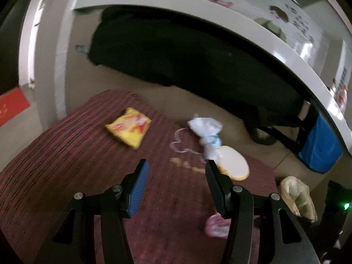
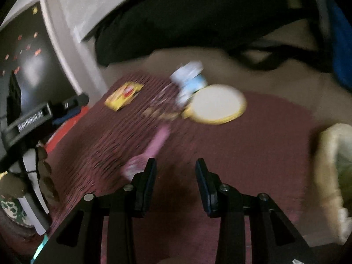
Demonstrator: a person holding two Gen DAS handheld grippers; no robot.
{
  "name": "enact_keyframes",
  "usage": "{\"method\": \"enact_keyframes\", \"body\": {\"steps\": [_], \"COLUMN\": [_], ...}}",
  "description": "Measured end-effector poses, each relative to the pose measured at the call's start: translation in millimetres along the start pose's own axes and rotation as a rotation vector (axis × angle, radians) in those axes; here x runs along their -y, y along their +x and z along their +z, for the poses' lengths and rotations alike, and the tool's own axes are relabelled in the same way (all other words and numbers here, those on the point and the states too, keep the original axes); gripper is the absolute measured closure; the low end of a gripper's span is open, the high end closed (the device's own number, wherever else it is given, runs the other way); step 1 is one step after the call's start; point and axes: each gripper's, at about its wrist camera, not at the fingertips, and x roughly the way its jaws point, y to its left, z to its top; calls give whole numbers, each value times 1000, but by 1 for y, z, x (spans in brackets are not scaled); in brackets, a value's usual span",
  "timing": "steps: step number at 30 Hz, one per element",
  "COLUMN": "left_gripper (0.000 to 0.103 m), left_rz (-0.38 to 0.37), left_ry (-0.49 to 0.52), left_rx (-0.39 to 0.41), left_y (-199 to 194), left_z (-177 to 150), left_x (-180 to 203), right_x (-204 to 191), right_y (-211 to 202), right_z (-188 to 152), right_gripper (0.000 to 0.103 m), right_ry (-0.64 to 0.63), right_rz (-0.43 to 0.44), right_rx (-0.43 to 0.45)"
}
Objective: Collect trash
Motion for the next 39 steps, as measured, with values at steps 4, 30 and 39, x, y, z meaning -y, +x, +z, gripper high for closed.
{"method": "enact_keyframes", "body": {"steps": [4,30,39], "left_gripper": [49,46,45], "left_rz": [12,37,80], "left_ry": [-51,13,-52], "left_rx": [-3,-93,-188], "left_y": [-3,65,154], "left_z": [-6,42,81], "left_x": [-30,-63,-87], "right_x": [-28,-5,55], "right_y": [27,32,8], "right_z": [-4,3,1], "right_gripper": [68,89,90], "right_ry": [-33,-23,77], "right_rz": [0,-21,-81], "right_rx": [-35,23,66]}}
